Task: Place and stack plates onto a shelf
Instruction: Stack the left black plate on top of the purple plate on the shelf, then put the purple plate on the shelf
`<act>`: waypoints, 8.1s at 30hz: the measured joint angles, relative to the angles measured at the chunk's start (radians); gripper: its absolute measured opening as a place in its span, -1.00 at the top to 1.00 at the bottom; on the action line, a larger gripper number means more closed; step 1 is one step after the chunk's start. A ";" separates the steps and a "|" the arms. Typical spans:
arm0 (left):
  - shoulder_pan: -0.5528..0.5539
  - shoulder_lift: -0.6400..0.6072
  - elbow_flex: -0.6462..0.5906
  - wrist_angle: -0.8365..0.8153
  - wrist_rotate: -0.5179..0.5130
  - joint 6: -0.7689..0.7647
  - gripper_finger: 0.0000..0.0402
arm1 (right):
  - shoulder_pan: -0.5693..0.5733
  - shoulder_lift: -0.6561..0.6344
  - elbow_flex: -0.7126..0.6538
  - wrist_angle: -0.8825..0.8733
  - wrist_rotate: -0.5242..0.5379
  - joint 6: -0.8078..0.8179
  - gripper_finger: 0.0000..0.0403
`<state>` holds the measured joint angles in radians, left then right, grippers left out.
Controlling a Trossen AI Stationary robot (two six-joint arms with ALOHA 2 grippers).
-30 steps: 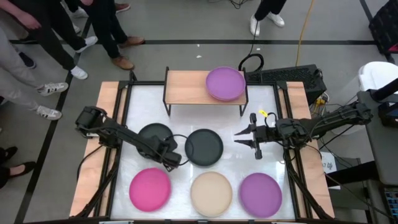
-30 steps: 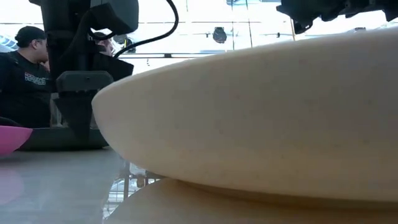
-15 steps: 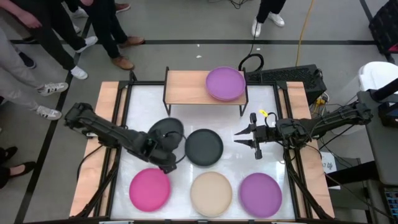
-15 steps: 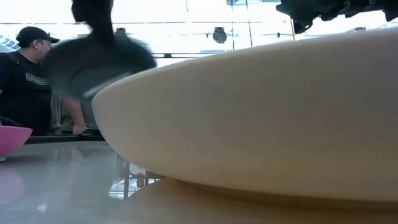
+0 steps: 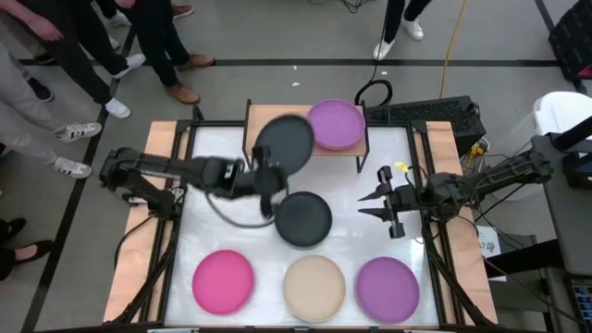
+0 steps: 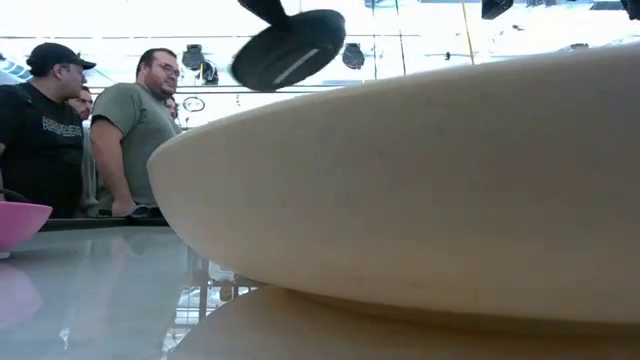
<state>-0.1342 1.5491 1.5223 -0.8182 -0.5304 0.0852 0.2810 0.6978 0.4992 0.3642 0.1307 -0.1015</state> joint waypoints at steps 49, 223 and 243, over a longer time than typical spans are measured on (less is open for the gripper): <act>0.434 0.228 0.000 0.650 0.478 0.534 0.40 | 0.015 -0.016 0.000 -0.041 0.003 -0.042 0.49; -0.068 -0.889 -1.111 1.210 -0.110 0.122 0.41 | -0.934 1.084 0.994 -0.337 -0.399 0.117 1.00; -0.028 -0.889 -1.111 1.211 -0.099 0.088 0.41 | -0.921 1.182 0.995 -0.296 -0.397 0.073 0.94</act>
<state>-0.1619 0.6605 0.4112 0.3927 -0.6292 0.1733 -0.6395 1.8793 1.4940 0.0681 -0.2661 -0.0284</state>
